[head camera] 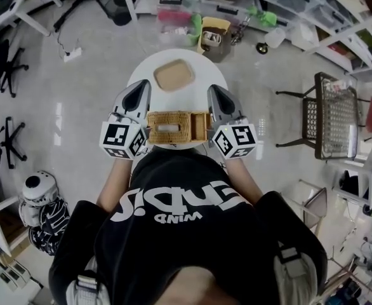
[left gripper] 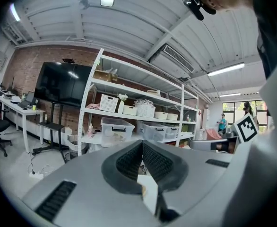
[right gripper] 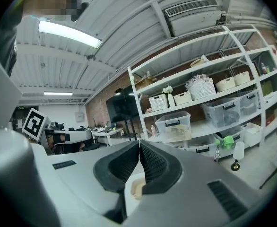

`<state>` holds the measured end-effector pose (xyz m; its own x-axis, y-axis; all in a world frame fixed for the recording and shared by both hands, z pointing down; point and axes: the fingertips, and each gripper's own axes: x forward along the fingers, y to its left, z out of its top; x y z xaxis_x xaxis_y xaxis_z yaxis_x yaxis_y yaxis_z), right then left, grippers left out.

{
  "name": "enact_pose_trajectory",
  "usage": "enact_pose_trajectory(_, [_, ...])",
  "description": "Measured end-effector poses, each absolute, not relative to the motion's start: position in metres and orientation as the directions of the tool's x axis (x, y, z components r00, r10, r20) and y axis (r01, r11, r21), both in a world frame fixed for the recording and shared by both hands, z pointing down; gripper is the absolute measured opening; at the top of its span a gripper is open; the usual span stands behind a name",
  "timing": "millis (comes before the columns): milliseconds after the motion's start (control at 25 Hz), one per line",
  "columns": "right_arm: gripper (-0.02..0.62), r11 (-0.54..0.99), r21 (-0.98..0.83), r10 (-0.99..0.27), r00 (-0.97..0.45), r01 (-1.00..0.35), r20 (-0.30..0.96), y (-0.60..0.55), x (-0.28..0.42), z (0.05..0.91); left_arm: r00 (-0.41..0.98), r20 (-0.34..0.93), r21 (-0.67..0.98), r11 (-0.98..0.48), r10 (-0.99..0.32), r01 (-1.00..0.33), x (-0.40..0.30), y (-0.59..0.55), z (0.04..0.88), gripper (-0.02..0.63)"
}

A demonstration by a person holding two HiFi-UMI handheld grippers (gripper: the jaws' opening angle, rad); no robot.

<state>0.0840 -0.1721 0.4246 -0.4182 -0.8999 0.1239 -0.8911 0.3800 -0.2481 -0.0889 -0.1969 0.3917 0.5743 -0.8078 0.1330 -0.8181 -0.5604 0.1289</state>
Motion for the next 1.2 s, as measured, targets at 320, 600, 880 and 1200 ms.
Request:
enact_pose_trajectory(320, [0.160,0.406,-0.284,-0.883,-0.453,-0.869,0.124,-0.185,0.083,0.426,0.585,0.144,0.142,-0.568,-0.798,-0.810,-0.083,-0.205,0.398,0.000])
enact_pose_trajectory(600, [0.310,0.426,-0.342,-0.855,-0.496,-0.838,0.151,-0.202,0.078,0.443,0.575,0.155,0.149,-0.557,-0.803,-0.817,-0.085,-0.213,0.404,0.000])
enact_pose_trajectory(880, [0.310,0.423,-0.349,-0.826,-0.514,-0.836,0.230,-0.234,0.073,0.486,0.575,0.171,0.149,-0.556,-0.800,-0.818,-0.086,-0.222,0.411,0.000])
enact_pose_trajectory(1200, [0.308,0.381,-0.384,-0.774,-0.517,-0.841,0.366,-0.272,0.070,0.564,0.575,0.198,0.163,-0.552,-0.794,-0.818,-0.085,-0.234,0.424,0.000])
